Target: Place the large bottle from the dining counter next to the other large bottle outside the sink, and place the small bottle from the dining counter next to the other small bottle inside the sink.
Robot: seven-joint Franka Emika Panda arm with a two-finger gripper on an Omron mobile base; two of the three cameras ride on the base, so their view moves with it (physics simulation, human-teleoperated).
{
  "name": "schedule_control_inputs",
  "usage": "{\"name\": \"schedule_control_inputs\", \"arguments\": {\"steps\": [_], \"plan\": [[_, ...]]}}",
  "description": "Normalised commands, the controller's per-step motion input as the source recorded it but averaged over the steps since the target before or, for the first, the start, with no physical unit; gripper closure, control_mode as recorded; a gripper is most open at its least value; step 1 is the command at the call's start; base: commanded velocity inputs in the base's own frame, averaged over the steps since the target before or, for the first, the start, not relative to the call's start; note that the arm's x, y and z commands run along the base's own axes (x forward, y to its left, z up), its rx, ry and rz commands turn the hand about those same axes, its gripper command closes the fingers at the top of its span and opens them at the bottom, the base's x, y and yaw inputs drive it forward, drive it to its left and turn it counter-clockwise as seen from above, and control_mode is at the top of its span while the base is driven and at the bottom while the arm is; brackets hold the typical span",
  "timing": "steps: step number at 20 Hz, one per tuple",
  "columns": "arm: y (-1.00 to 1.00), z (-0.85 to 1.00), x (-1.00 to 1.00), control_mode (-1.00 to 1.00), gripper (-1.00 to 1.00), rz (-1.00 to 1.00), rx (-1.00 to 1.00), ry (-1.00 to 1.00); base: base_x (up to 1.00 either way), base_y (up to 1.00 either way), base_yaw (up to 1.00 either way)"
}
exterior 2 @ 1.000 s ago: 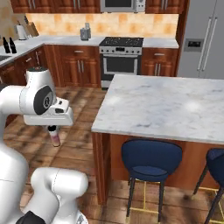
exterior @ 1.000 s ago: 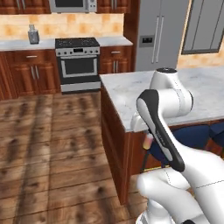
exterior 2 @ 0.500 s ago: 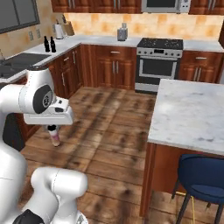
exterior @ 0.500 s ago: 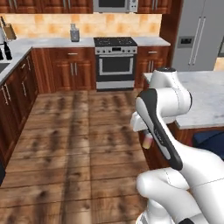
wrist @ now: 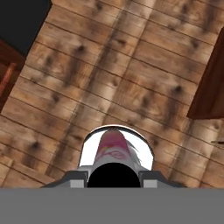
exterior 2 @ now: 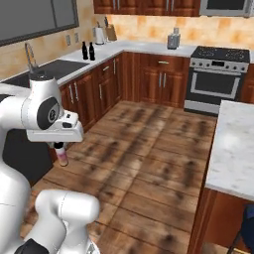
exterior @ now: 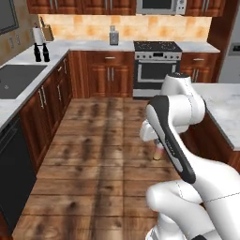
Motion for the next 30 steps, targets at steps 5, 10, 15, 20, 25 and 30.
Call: {"name": "schedule_control_inputs", "arguments": {"steps": [5,10,15,20,25,30], "plan": [[0.0,0.0,0.0,1.0,1.0,0.0,0.0,0.0,0.92,0.29,0.23],[0.0,0.0,0.0,1.0,1.0,0.0,0.0,0.0,1.0,0.29,0.2],[0.0,0.0,0.0,1.0,1.0,0.0,0.0,0.0,0.92,0.39,0.18],[0.0,0.0,0.0,1.0,1.0,0.0,0.0,0.0,0.84,0.34,0.21],[0.0,0.0,0.0,1.0,1.0,0.0,0.0,0.0,0.95,0.29,0.24],[0.0,0.0,0.0,1.0,1.0,0.0,0.0,0.0,0.97,0.28,0.24]]}}
